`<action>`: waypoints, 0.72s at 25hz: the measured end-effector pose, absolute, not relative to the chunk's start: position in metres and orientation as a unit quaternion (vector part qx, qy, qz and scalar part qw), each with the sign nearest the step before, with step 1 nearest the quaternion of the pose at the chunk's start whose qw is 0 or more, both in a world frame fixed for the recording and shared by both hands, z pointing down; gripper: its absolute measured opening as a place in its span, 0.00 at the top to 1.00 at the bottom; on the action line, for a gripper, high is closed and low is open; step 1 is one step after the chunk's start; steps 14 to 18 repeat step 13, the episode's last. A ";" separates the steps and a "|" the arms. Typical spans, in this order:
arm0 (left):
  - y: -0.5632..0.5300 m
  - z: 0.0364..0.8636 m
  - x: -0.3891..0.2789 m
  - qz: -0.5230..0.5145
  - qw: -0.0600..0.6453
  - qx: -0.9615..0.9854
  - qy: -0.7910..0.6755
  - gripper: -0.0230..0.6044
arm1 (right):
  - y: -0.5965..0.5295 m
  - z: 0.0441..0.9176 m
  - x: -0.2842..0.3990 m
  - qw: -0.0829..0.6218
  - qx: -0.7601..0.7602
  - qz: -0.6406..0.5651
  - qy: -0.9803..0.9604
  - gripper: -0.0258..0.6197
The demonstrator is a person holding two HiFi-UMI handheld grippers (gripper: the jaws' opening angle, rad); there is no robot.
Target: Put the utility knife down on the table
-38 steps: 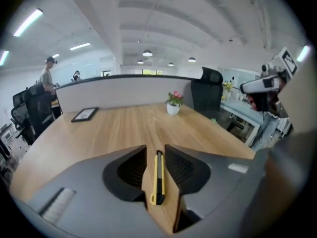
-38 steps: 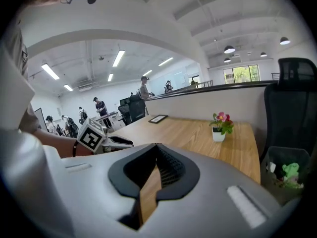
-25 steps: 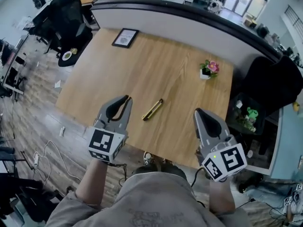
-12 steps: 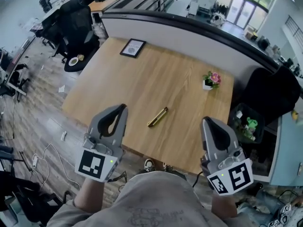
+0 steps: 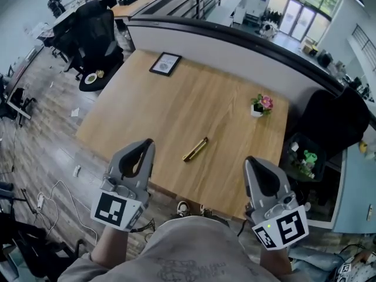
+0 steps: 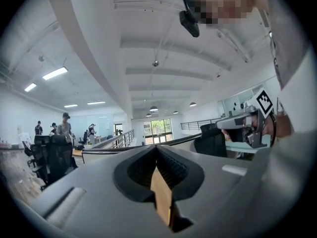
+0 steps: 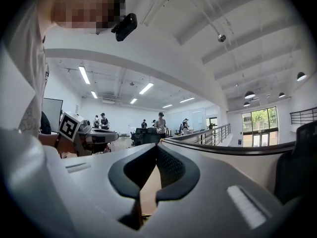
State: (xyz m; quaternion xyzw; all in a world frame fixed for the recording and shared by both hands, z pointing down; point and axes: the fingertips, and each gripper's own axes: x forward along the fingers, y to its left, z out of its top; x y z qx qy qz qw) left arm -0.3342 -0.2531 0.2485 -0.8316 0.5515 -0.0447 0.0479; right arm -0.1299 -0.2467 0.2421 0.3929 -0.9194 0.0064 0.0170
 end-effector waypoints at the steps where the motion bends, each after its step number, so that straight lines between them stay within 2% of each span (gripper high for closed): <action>1: -0.254 0.249 -0.336 -0.036 0.036 -0.833 0.551 0.96 | -0.246 0.242 -0.131 0.018 0.393 0.005 -0.920 0.95; 6: -0.255 0.246 -0.336 -0.053 0.061 -0.829 0.554 0.96 | -0.247 0.242 -0.133 0.021 0.397 0.002 -0.918 0.94; 18: -0.257 0.256 -0.333 -0.063 0.049 -0.833 0.548 0.96 | -0.247 0.246 -0.134 0.025 0.400 0.002 -0.916 0.95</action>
